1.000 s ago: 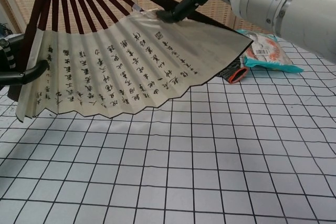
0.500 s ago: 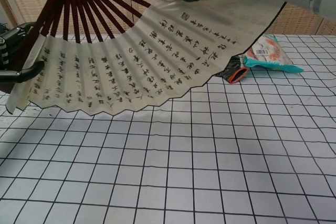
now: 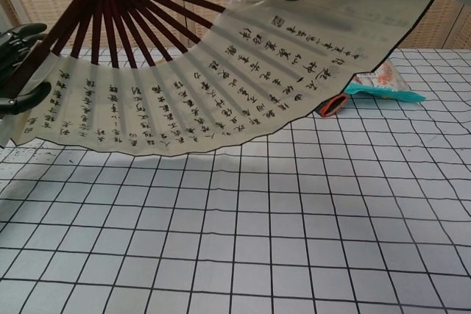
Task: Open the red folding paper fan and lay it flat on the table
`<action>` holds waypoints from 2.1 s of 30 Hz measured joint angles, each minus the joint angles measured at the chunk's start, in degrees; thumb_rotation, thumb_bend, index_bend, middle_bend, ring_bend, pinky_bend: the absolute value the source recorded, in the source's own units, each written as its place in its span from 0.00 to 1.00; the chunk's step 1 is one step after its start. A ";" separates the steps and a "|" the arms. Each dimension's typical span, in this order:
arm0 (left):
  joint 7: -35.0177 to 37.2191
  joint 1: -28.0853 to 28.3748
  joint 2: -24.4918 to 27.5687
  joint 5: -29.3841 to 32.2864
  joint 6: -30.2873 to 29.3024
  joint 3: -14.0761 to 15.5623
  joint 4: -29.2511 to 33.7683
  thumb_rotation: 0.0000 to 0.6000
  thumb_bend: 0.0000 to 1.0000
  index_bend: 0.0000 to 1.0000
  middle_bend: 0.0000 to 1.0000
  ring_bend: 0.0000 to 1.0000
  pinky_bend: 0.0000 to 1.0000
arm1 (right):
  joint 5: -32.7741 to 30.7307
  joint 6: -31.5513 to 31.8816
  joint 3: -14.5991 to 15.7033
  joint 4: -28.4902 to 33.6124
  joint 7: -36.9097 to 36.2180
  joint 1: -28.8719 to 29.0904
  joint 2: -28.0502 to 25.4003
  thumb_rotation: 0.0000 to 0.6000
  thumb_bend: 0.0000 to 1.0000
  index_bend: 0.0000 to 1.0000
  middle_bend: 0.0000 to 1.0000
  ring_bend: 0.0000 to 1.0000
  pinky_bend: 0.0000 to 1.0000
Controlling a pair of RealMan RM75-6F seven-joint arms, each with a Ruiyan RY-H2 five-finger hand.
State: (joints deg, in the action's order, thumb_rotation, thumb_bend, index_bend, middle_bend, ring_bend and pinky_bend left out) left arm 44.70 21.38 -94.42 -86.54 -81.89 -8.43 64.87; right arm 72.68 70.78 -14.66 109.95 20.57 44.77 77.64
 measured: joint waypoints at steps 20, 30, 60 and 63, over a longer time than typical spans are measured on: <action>-2.34 -2.04 -8.35 -7.97 -7.99 7.05 -24.56 1.00 0.44 0.00 0.00 0.00 0.08 | 28.44 10.19 20.57 -11.38 2.14 -15.67 0.35 1.00 0.40 0.35 0.09 0.00 0.00; 0.77 -1.91 -10.07 -10.91 -8.08 11.30 -35.11 1.00 0.44 0.00 0.00 0.00 0.05 | 28.89 6.67 23.02 -10.71 4.71 -17.94 -2.01 1.00 0.37 0.00 0.00 0.00 0.00; -2.21 -3.05 9.13 -8.87 -2.70 12.37 -11.39 1.00 0.45 0.00 0.00 0.00 0.05 | 4.41 -9.50 23.07 -2.70 27.60 -23.40 -13.71 1.00 0.05 0.00 0.00 0.00 0.00; -3.44 -3.42 11.52 -9.05 -4.04 12.36 -7.87 1.00 0.45 0.00 0.00 0.00 0.05 | 5.98 -8.65 22.98 -2.97 22.55 -23.81 -14.37 1.00 0.05 0.00 0.00 0.00 0.00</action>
State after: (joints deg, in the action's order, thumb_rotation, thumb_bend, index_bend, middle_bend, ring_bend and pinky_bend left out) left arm 41.26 17.96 -82.90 -95.59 -85.93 3.93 57.00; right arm 78.65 62.13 8.31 106.98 43.12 20.95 63.26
